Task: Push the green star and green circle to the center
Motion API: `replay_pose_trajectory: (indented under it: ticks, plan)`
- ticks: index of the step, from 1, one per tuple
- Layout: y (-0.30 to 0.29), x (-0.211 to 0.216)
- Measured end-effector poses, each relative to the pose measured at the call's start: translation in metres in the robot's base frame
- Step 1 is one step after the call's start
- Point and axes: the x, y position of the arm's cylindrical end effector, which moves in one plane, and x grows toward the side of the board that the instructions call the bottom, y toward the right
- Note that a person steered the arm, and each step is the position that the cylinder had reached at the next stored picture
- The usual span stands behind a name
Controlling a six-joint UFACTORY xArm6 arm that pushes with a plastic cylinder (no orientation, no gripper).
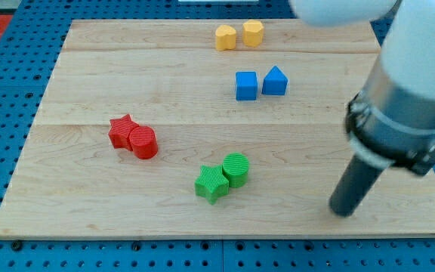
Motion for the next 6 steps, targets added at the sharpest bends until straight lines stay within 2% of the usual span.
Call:
replay_pose_trajectory:
  ticks: [1,2,3,4,6]
  plan:
    - [-0.093,0.016]
    - [-0.145,0.008]
    - [-0.173,-0.02]
    - [-0.192,-0.027]
    - [-0.097,-0.041]
